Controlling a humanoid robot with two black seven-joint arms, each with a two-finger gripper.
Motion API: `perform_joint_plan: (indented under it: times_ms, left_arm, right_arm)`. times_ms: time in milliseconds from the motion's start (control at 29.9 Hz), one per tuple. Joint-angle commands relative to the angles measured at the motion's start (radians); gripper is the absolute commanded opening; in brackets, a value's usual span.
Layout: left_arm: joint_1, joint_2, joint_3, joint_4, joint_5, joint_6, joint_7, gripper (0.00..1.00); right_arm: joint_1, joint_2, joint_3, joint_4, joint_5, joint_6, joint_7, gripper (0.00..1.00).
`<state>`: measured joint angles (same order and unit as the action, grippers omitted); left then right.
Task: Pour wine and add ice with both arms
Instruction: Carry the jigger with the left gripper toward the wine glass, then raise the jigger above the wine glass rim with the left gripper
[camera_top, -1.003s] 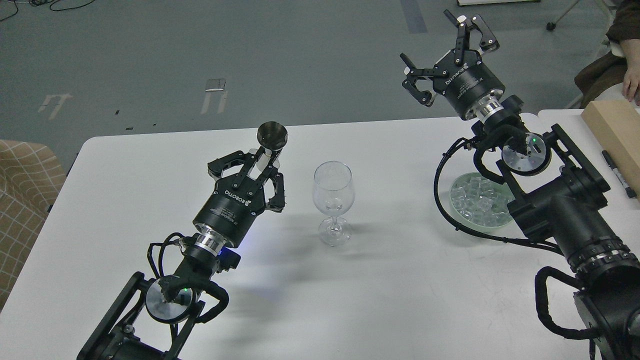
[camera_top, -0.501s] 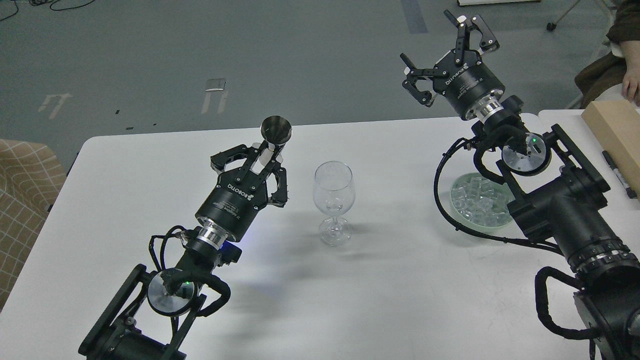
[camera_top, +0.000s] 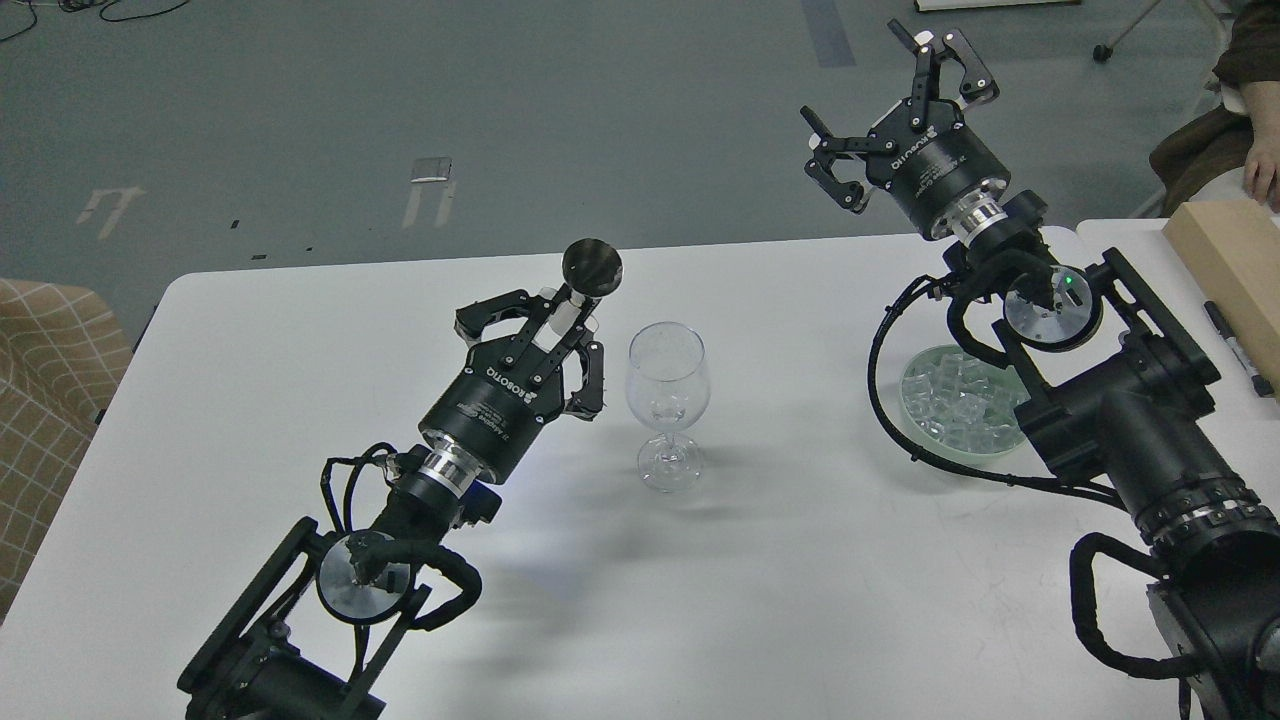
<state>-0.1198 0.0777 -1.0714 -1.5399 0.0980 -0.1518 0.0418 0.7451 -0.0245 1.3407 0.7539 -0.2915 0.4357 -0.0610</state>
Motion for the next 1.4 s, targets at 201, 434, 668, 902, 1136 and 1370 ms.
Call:
perform_joint_plan:
  times_ms: [201, 434, 668, 902, 1136, 1370]
  left_arm:
    - [-0.029, 0.008, 0.01, 0.02, 0.002, 0.0, 0.003, 0.01]
    - [-0.037, 0.022, 0.01, 0.043, 0.012, -0.002, 0.003, 0.01]
    - [-0.038, 0.031, 0.01, 0.043, 0.015, -0.003, 0.003, 0.01]
    - [-0.049, 0.033, 0.01, 0.041, 0.015, -0.002, 0.003, 0.01]
    - [-0.07, 0.036, 0.01, 0.04, 0.015, -0.003, 0.015, 0.01]
    - [-0.081, 0.048, 0.011, 0.04, 0.017, -0.003, 0.017, 0.01]
  right_arm:
    - [-0.001, 0.0, 0.0, 0.001, 0.0, 0.0, 0.001, 1.0]
    - [-0.001, 0.0, 0.0, 0.001, 0.0, 0.0, 0.001, 1.0]
    - [-0.003, 0.0, 0.0, -0.001, 0.0, 0.0, 0.001, 1.0]
    - [-0.001, 0.0, 0.0, -0.001, 0.0, 0.0, 0.001, 1.0]
    - [-0.001, 0.0, 0.0, -0.001, 0.0, 0.0, 0.003, 1.0]
    - [-0.001, -0.002, 0.0, -0.001, 0.0, 0.0, 0.003, 1.0]
